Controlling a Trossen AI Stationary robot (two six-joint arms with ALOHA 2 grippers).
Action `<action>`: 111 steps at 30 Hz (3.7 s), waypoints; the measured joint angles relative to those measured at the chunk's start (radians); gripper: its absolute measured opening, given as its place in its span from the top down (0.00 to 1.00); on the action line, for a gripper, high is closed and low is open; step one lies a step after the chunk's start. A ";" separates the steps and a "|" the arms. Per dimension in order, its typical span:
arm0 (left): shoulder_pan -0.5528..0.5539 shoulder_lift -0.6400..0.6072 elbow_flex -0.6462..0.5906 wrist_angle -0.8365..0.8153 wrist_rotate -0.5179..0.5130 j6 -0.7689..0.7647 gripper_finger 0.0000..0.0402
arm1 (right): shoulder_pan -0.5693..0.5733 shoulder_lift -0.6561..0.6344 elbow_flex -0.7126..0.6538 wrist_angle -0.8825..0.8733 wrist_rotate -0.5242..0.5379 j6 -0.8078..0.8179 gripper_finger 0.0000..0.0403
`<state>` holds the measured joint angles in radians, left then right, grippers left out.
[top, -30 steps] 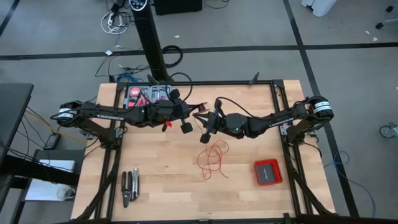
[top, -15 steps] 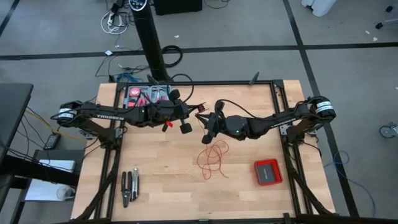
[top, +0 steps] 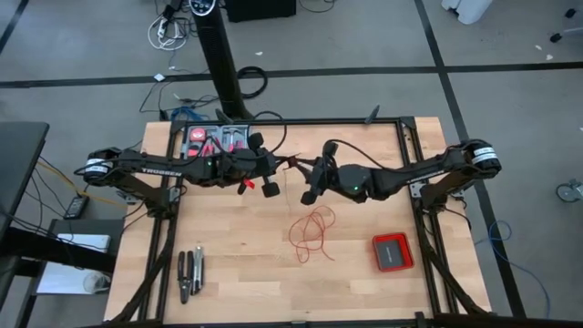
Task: Coil cords
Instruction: Coil the red wire onto the spool
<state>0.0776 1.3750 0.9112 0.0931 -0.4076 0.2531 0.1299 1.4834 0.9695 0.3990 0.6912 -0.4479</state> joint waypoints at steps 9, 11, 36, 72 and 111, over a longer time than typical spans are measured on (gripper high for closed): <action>0.000 0.000 0.000 -0.007 -0.033 0.003 1.00 | -0.001 -0.094 0.000 -0.238 0.011 0.078 0.87; 0.001 0.000 0.000 -0.003 -0.045 0.003 1.00 | -0.001 -0.105 0.000 -0.284 0.013 0.125 0.87; 0.001 -0.001 -0.012 0.224 -0.009 -0.166 1.00 | -0.048 -0.130 -0.332 0.082 -0.023 0.328 0.88; 0.006 -0.001 -0.228 0.753 0.006 -0.182 1.00 | -0.059 -0.162 -0.330 0.255 -0.163 0.318 0.86; 0.006 0.000 -0.228 0.776 0.008 -0.153 1.00 | -0.163 -0.047 -0.288 0.258 -0.320 0.271 0.80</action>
<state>0.0834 1.3746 0.6834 0.8696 -0.3996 0.1005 -0.0330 1.4368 0.6819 0.6573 0.3709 -0.1773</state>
